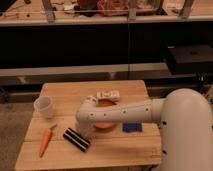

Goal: Push the eraser across the table

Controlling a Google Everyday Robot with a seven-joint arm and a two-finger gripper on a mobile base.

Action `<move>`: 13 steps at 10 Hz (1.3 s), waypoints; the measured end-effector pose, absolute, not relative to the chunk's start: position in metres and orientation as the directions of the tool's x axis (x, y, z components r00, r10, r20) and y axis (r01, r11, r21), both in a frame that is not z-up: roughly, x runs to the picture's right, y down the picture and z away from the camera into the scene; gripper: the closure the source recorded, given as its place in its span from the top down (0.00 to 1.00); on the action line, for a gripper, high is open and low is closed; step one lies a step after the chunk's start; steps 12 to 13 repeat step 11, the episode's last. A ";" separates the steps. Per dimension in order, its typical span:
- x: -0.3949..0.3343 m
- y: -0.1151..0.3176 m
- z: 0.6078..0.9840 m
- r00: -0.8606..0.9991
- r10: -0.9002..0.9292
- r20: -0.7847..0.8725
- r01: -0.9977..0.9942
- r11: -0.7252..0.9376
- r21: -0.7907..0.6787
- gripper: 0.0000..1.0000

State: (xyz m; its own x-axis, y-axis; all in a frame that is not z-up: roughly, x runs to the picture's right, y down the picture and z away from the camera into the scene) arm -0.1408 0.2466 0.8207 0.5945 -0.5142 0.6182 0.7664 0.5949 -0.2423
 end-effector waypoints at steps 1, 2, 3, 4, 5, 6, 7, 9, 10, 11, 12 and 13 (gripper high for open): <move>-0.142 0.247 0.821 0.593 -0.515 0.619 0.768 0.593 -0.241 0.00; -0.143 0.247 0.821 0.591 -0.516 0.621 0.769 0.592 -0.240 0.00; -0.143 0.247 0.821 0.591 -0.515 0.621 0.769 0.592 -0.240 0.00; -0.143 0.247 0.821 0.590 -0.516 0.621 0.769 0.592 -0.240 0.00; -0.143 0.247 0.821 0.590 -0.516 0.621 0.770 0.592 -0.240 0.00; -0.143 0.247 0.821 0.589 -0.517 0.621 0.771 0.590 -0.240 0.00; -0.145 0.247 0.822 0.586 -0.518 0.623 0.773 0.588 -0.238 0.00; -0.145 0.247 0.821 0.586 -0.518 0.623 0.773 0.588 -0.238 0.00; -0.145 0.246 0.821 0.585 -0.519 0.623 0.773 0.588 -0.237 0.00; -0.145 0.246 0.821 0.585 -0.519 0.623 0.773 0.588 -0.237 0.00; -0.145 0.246 0.821 0.585 -0.519 0.623 0.773 0.588 -0.237 0.00; -0.145 0.246 0.821 0.585 -0.519 0.623 0.773 0.588 -0.237 0.00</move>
